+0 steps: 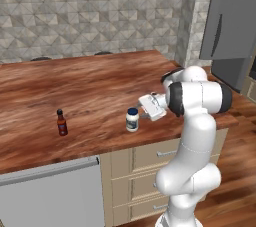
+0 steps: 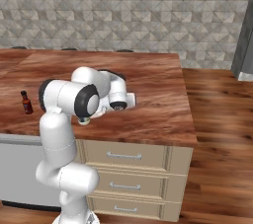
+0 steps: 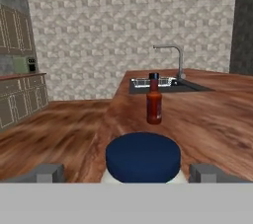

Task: Place the mayonnaise and condiment bottle from the counter to the top shelf of the fridge. If the existing items in the fridge are on the top shelf, move them to other shelves.

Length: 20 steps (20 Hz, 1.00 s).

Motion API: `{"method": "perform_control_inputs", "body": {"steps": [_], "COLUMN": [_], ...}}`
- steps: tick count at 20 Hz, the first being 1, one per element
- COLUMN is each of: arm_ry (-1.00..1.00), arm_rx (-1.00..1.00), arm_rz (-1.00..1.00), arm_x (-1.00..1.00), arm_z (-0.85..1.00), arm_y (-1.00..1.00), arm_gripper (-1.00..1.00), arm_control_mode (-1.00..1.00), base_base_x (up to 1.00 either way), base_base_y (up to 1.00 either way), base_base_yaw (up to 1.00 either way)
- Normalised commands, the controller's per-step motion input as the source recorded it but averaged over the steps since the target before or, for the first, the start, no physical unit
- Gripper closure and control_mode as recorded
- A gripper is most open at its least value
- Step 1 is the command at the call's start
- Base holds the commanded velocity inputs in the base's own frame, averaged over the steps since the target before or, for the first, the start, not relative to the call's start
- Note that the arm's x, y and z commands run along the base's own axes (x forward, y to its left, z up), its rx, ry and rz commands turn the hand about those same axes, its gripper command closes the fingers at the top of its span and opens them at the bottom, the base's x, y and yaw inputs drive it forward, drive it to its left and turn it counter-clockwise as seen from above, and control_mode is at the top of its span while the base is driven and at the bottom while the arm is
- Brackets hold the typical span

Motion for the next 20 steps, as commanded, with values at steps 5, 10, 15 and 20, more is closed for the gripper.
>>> {"method": "perform_control_inputs", "body": {"steps": [5,10,15,20], "arm_ry": [0.0,0.0,0.0,0.01], "arm_rx": [0.0,0.0,0.0,-0.01], "arm_rz": [0.0,0.0,0.0,0.0], "arm_x": [0.0,0.0,0.0,0.0], "arm_z": [0.0,-0.07,-0.15,-0.11], "arm_y": [0.24,0.18,0.02,0.0], "arm_gripper": [-1.0,-1.0,-1.0,1.0], "arm_control_mode": [-1.0,-1.0,-1.0,-1.0], "base_base_x": [0.0,0.0,0.0,0.0], "base_base_y": [0.0,0.0,0.0,0.0], "base_base_yaw": [0.0,0.0,0.0,0.0]}}
